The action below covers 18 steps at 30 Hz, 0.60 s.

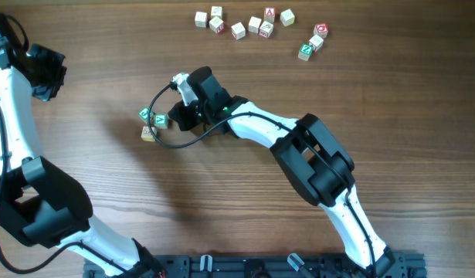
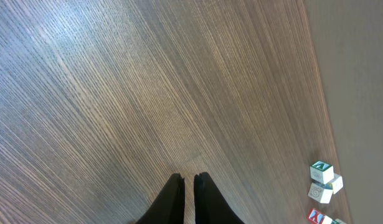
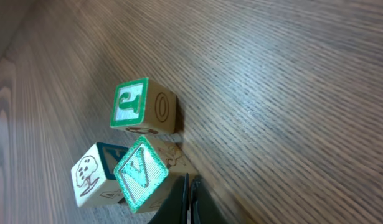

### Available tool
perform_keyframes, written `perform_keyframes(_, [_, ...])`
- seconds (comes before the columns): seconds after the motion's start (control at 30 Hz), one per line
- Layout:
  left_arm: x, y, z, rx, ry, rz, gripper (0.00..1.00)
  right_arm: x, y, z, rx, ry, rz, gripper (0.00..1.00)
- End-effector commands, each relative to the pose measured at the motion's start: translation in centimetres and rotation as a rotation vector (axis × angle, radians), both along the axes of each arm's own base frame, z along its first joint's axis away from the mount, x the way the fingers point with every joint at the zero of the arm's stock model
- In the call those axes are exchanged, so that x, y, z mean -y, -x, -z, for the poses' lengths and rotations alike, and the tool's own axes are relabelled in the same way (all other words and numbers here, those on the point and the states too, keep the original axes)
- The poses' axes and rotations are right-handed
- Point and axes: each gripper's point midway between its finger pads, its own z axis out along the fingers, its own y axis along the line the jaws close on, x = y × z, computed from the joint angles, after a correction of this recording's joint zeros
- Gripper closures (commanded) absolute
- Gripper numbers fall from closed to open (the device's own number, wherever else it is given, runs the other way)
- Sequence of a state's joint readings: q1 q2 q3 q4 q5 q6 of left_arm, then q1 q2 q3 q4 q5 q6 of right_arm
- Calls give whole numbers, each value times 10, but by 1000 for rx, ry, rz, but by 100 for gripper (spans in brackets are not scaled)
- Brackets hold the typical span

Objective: Form a circle
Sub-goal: 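Nudge the placed blocks together with the right gripper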

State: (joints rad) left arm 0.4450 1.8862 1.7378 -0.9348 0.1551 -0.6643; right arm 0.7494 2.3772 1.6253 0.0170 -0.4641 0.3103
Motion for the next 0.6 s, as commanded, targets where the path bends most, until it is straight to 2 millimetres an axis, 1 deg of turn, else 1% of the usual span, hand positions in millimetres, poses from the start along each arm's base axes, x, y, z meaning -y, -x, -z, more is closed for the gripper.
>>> perform_keyframes(0.0, [0,0,6,-11,3,5,90,-1,6,14,-35,-2,-19,96])
perform_keyframes(0.17, [0,0,6,-11,4,4,90,-3,4,15,-21,-14,-21,96])
perform_keyframes(0.33, [0,0,6,-10,3,4,90,-6,7,12,-9,-30,-57,96])
perform_keyframes(0.57, [0,0,6,-10,3,4,90,-6,7,11,-3,-34,-58,96])
